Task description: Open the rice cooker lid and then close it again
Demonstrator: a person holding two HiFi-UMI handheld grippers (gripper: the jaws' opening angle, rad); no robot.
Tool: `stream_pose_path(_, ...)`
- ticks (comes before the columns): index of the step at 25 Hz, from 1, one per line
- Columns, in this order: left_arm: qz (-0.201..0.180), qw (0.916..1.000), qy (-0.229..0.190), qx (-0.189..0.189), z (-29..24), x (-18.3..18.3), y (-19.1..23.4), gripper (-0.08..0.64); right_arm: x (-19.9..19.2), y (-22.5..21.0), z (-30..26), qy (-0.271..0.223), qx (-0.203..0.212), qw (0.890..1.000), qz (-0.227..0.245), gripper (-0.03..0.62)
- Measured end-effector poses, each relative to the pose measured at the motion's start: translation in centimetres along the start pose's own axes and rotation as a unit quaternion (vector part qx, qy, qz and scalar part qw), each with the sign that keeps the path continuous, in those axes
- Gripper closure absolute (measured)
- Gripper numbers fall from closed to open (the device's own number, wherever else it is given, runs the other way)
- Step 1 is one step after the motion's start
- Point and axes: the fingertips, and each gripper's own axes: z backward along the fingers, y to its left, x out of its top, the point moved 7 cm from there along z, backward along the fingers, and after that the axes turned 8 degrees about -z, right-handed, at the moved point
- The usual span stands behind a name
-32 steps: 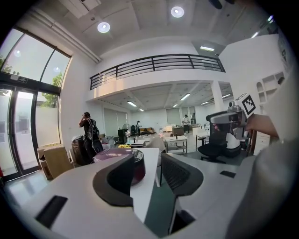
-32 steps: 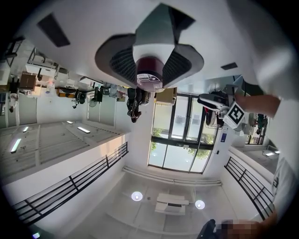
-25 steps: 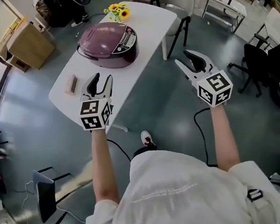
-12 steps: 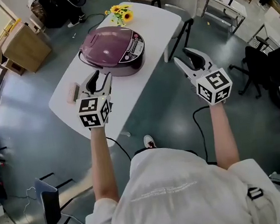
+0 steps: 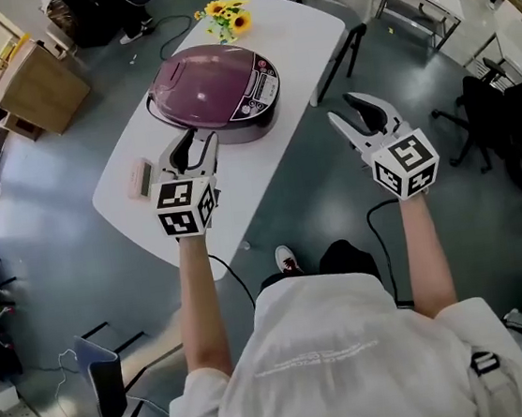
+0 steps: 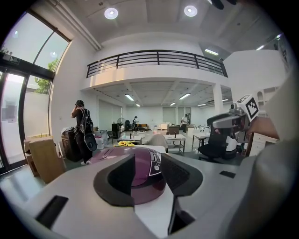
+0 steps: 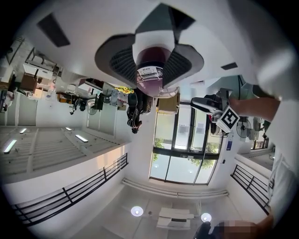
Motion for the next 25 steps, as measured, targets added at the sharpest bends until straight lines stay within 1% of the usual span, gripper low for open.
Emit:
stream_pose_path(4,-0.003,0.9998,0.018,-0.009,-1.8,-0.3,-0.3,0.373,-0.8,-1.2,-1.2,0.006,0.007,1.0,-0.011,0.406)
stream_pose_path(7,-0.009,0.9995,0.029,-0.01,-3.3,-0.4,-0.8,0.373,-1.7,-2.4,-2.5,0.012,0.02,1.0,-0.02,0.407)
stream_pose_path(11,-0.013,0.9988,0.048,-0.003,-5.7,-0.2,-1.3,0.372,-2.5,-4.6,-4.9,0.019,0.05,0.998,-0.024,0.407)
stream_pose_path(16,-0.016,0.9969,0.075,0.014,-9.0,0.6,-1.7,0.363,-2.7,-8.9,-8.0,0.019,0.087,0.996,-0.03,0.408)
stream_pose_path(20,-0.022,0.9946,0.097,0.031,-11.7,1.5,-2.1,0.35,-2.9,-12.2,-10.6,0.019,0.117,0.992,-0.038,0.411)
stream_pose_path(25,-0.032,0.9912,0.124,0.035,-14.8,2.3,-2.6,0.342,-3.0,-14.9,-13.8,0.024,0.155,0.987,-0.045,0.417)
